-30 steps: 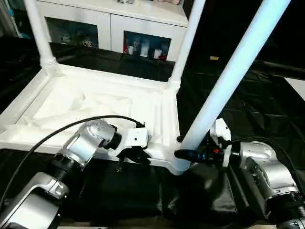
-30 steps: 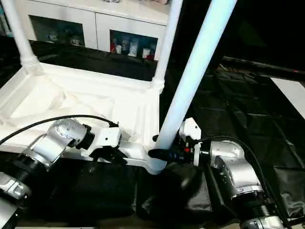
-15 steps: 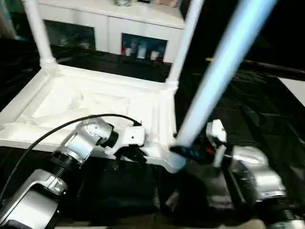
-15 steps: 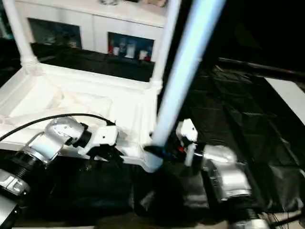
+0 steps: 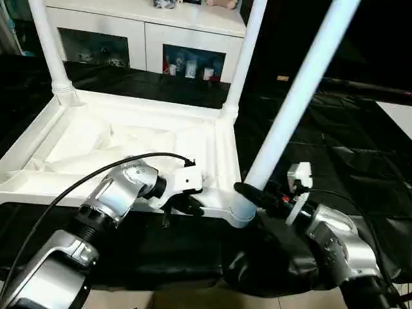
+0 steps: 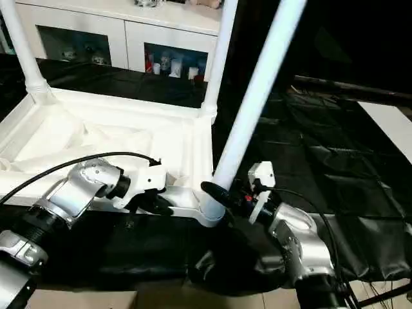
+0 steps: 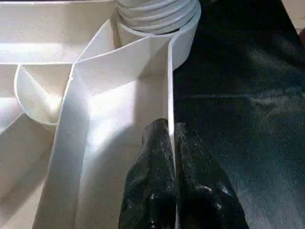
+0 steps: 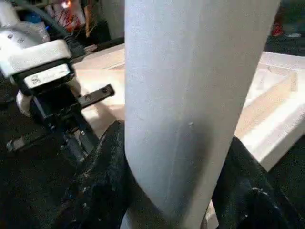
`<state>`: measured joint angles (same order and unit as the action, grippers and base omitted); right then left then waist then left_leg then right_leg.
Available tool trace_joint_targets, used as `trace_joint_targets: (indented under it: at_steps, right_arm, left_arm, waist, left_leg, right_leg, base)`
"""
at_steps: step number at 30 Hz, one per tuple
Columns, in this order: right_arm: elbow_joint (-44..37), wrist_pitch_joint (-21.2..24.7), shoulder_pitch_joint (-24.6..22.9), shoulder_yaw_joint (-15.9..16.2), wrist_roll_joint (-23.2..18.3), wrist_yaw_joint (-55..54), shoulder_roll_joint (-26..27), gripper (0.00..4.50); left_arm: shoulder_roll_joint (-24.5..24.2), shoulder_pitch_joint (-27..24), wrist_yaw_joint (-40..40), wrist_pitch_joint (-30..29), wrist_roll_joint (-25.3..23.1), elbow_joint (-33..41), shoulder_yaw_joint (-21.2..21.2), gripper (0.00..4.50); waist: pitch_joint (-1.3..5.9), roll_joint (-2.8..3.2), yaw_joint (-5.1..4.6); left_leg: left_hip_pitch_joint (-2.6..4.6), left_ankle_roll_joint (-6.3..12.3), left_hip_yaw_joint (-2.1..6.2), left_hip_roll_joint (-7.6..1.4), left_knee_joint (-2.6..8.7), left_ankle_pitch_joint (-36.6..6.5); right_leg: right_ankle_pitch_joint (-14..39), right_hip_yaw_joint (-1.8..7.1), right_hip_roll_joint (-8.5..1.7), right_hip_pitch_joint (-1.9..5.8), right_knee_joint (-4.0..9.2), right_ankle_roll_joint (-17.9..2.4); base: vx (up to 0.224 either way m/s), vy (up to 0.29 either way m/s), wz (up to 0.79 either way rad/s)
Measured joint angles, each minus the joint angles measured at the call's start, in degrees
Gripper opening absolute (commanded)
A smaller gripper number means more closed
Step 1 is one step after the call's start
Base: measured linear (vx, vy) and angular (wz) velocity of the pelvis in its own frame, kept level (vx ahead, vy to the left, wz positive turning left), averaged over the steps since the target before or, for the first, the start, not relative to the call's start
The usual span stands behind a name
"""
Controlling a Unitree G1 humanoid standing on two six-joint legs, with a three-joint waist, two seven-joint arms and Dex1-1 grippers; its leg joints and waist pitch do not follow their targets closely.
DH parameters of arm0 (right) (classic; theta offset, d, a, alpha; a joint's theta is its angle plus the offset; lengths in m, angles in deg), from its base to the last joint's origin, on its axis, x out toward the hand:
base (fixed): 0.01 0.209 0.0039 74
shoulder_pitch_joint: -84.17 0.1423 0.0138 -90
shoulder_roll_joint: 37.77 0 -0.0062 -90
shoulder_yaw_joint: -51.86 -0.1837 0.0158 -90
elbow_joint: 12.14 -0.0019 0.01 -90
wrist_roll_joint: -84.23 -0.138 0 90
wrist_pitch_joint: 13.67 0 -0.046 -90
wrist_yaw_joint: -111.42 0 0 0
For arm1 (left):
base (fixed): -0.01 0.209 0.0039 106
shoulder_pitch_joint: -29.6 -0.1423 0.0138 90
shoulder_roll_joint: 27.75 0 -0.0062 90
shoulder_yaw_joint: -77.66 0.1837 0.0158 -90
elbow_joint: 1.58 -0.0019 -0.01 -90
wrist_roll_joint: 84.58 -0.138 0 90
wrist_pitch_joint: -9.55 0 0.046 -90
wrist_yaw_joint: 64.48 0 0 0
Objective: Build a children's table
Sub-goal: Insert table leg to table base
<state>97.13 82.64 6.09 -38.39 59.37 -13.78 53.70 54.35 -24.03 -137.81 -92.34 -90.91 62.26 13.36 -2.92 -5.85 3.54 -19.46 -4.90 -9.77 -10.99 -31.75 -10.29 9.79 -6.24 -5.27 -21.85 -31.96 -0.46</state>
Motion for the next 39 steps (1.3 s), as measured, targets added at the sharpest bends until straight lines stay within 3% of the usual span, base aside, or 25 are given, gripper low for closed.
trace_joint_targets:
  at_steps: [5, 18, 25, 29, 33, 36, 37, 39]
  right_arm:
    - [-3.41, 1.24, -2.38, -1.2, -1.55, -0.02, -1.41, 1.84]
    - [-6.78, -1.68, -8.03, -4.36, -4.28, -6.24, 2.84, 1.84]
    - [-9.74, -7.11, -11.94, -4.09, -2.15, -10.81, 5.79, 1.84]
    - [-13.62, -8.04, -14.69, -3.12, -1.47, -13.18, 6.63, 1.84]
    - [-16.8, -7.84, -15.8, -1.05, -0.01, -13.47, 4.31, 1.84]
    - [-19.61, -7.24, -15.7, 0.92, 2.99, -12.93, 0.65, 1.84]
    - [-20.44, -6.5, -15.62, 1.32, 3.57, -12.87, -0.11, 1.84]
    - [-21.57, -5.49, -14.96, 2.38, 4.83, -12.44, -2.05, 1.84]
  left_arm:
    - [0.75, -1.23, 1.34, -0.71, 0.6, 2.56, -0.04, 0.0]
    - [1.55, -3.01, 5.0, -2.75, 1.05, 5.21, -0.95, 0.0]
    - [2.11, -3.0, 6.08, -3.02, 1.13, 5.29, -1.27, 0.0]
    - [1.86, -3.2, 6.06, -4.39, 1.2, 7.68, -1.28, 0.0]
    - [0.59, -3.69, 5.41, -5.04, 1.45, 10.34, -1.23, 0.0]
    - [0.26, -3.86, 5.28, -5.27, 1.45, 11.56, -1.13, 0.0]
    - [0.12, -3.88, 5.23, -5.27, 1.45, 11.93, -1.12, 0.0]
    - [-0.04, -3.87, 5.1, -5.27, 1.37, 12.41, -1.09, 0.0]
  waist:
    - [0.08, -0.12, 0.52]
    - [-0.09, 0.75, 0.53]
    - [-0.57, 1.25, 0.02]
    - [-1.48, 1.22, -0.03]
    - [-2.33, 0.87, -0.26]
    - [-2.76, 0.2, -0.37]
    - [-2.92, -0.42, -0.37]
    - [-3.11, -0.67, -0.35]
  left_leg:
    - [-0.22, 0.0, -0.16, 0.01, 0.02, 0.0]
    - [-0.51, 0.02, -0.31, 0.0, 0.11, 0.0]
    - [-0.51, 0.03, -0.31, 0.05, 0.11, -0.01]
    - [-0.62, 0.03, -0.29, 0.1, 0.21, -0.01]
    - [-0.65, 0.03, -0.29, 0.21, 0.56, -0.01]
    - [-0.59, 0.03, -0.29, 0.35, 1.11, -0.01]
    - [-0.55, 0.03, -0.28, 0.37, 1.35, -0.01]
    - [-0.53, 0.03, -0.27, 0.37, 1.48, -0.01]
  right_leg:
    - [-0.03, 0.31, 0.03, -0.06, -0.13, -0.04]
    - [0.11, 0.52, 0.06, -0.13, -0.28, 0.2]
    - [0.16, 0.61, 0.06, -0.19, -0.19, 0.28]
    - [0.24, 0.69, 0.06, -0.35, -0.17, 0.41]
    - [0.41, 0.78, 0.06, -0.39, -0.11, 0.66]
    - [0.55, 0.86, 0.05, -0.39, -0.02, 0.72]
    - [0.59, 0.86, 0.06, -0.47, 0.01, 0.69]
    - [0.62, 0.84, 0.06, -0.79, 0.01, 0.68]
  base:
    - [0.0, 0.0, 0.0]
    - [0.0, 0.0, 0.0]
    - [0.0, 0.0, 0.0]
    - [0.0, 0.0, 0.0]
    - [0.0, 0.0, 0.0]
    - [0.0, 0.0, 0.0]
    - [0.0, 0.0, 0.0]
    - [0.0, 0.0, 0.0]
